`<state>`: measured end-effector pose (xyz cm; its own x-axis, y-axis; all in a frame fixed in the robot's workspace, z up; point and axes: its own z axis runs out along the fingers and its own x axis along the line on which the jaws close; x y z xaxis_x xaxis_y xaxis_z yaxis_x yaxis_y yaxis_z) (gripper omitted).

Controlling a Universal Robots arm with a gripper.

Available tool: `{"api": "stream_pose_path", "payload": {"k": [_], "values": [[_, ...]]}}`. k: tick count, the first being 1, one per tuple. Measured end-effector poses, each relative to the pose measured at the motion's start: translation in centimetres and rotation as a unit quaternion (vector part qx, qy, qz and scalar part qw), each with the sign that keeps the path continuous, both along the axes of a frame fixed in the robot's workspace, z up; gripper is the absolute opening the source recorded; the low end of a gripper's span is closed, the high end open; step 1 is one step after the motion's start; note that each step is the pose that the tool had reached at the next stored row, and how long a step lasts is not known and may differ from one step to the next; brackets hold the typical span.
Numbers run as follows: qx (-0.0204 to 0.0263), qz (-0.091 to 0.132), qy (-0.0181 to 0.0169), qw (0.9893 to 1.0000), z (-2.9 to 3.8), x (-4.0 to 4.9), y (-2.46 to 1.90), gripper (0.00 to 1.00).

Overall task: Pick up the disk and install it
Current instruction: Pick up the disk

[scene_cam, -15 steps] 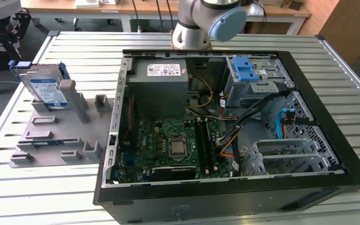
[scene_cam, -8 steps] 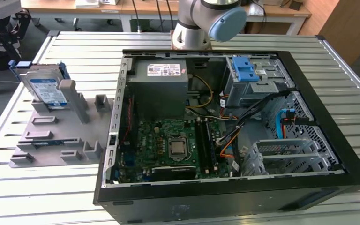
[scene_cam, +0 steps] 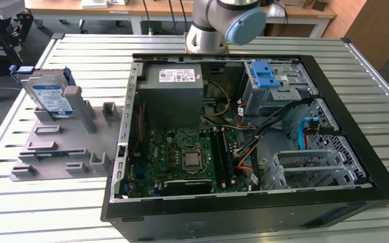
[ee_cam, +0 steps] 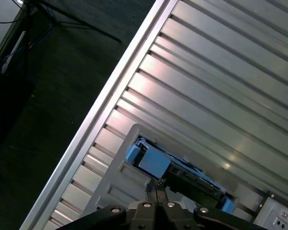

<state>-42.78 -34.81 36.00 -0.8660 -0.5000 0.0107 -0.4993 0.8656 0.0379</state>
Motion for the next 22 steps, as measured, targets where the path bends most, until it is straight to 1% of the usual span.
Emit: {"api": "stream_pose_path", "payload": {"k": [5, 12, 22], "values": [[0.0, 0.018, 0.0, 0.9998, 0.0, 0.0, 0.0, 0.11], [0.0, 0.039, 0.0, 0.9992, 0.0, 0.0, 0.0, 0.11], [0.0, 0.039, 0.0, 0.9992, 0.0, 0.0, 0.0, 0.11]]}}
